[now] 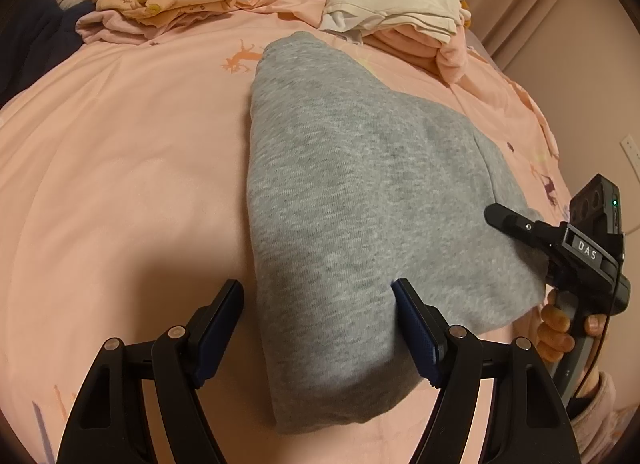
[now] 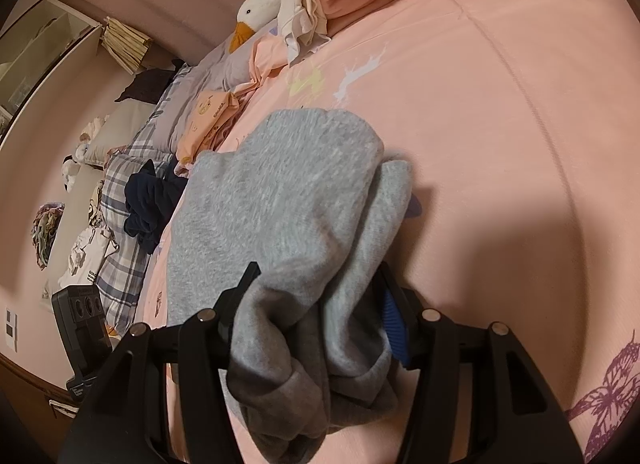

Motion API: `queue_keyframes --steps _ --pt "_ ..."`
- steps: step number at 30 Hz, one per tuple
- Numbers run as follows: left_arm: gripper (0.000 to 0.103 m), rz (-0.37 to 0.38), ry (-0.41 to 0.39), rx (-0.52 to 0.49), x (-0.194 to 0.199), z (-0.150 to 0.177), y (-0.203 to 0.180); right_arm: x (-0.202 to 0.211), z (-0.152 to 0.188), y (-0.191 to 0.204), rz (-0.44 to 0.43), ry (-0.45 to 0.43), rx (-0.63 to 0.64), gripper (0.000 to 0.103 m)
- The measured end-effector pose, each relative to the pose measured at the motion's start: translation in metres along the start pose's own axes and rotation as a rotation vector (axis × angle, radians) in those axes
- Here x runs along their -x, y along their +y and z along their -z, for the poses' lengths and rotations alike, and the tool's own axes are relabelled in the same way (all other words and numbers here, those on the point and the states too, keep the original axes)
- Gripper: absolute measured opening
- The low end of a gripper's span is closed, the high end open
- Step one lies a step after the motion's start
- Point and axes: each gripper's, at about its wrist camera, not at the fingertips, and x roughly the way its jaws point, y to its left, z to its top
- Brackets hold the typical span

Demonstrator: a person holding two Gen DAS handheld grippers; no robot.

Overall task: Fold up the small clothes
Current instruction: 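Open the right tool and release the folded sweatshirt end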

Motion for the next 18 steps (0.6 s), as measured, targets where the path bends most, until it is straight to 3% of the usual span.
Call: queue_keyframes --steps 18 --pt "0.076 -0.008 -0.006 0.002 0.029 0.009 0.011 0.028 -0.004 -0.009 0.072 -0.075 -0.029 0.062"
